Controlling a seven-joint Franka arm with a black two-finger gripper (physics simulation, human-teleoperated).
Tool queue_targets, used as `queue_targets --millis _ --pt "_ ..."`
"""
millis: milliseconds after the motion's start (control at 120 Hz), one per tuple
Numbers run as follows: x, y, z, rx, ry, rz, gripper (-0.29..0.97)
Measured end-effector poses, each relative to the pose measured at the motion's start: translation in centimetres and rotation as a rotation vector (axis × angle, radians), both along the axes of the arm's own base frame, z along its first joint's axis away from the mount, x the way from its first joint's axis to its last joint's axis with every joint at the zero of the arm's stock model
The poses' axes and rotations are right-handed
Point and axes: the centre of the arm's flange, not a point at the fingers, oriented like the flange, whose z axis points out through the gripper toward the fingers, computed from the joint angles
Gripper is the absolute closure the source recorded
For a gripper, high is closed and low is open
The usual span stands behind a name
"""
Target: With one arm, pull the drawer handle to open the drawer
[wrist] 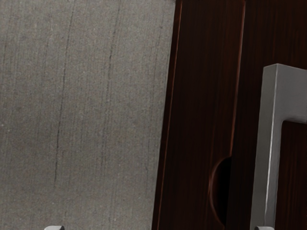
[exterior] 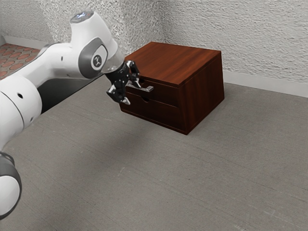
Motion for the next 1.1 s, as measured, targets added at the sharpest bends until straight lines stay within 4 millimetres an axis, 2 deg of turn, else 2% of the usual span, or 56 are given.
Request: queue_targets --millis 425,658,808,1100 --pt "0.9 1.3 -1.0 0.005 -0.021 0.001 0.27" --pt "0.8 1.3 -1.3 -0.003 -0.018 0.001 0.4" --pt "0.1 1.3 -1.6 -0.018 -0.004 0.007 0.5" --pt "-3.3 0.7 -1.3 -0.03 0.021 0.014 0.55"
